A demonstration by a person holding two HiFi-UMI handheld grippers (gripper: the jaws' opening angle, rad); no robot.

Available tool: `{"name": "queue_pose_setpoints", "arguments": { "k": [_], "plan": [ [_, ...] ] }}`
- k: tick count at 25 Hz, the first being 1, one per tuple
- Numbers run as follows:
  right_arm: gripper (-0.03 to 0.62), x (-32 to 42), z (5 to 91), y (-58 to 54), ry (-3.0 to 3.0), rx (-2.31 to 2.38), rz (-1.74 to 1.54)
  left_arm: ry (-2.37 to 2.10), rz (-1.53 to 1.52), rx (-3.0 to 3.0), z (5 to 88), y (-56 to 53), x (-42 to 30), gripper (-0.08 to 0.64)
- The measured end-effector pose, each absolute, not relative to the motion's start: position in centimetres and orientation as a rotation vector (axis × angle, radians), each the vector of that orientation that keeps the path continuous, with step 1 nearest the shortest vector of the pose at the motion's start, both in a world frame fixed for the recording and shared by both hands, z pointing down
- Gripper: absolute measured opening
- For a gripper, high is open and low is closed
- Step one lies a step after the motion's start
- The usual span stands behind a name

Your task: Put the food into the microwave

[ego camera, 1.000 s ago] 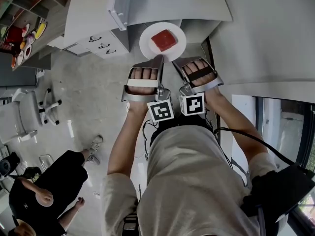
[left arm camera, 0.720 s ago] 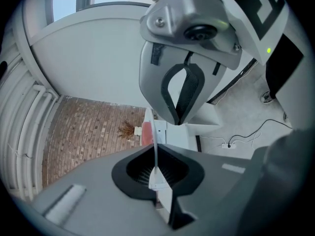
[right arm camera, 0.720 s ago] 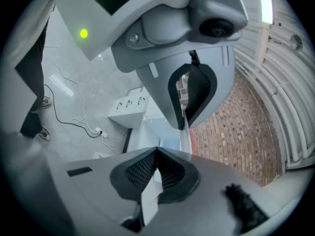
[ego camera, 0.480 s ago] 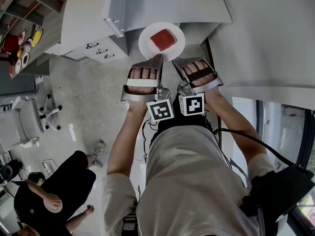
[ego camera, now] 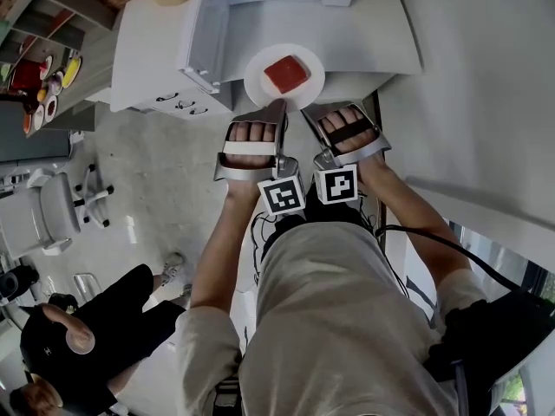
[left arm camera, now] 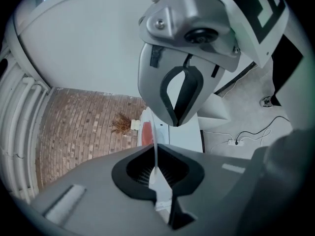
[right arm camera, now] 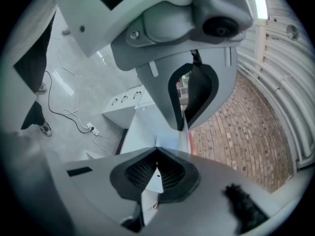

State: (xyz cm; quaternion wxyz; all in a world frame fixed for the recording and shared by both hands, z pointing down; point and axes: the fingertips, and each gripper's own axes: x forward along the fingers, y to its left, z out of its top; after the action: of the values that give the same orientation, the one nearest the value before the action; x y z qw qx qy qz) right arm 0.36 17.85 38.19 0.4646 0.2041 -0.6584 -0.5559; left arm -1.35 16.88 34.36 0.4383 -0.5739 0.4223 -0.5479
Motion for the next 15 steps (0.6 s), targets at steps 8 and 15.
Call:
{"name": "queue_pose_setpoints", "arguments": {
  "k": [8, 15],
  "plan": [
    [0.008, 2.2, 39.5, 10.6, -1.670, 0.472, -1.371, 1.072, -1.409, -1.429, 35.8, 9.9, 0.7, 0.024],
    [0.008, 2.7, 40.0, 7.6, -1.680, 0.467, -1.348, 1.071, -1.426, -1.423, 36.1, 6.5, 1.1, 0.026]
  ]
}}
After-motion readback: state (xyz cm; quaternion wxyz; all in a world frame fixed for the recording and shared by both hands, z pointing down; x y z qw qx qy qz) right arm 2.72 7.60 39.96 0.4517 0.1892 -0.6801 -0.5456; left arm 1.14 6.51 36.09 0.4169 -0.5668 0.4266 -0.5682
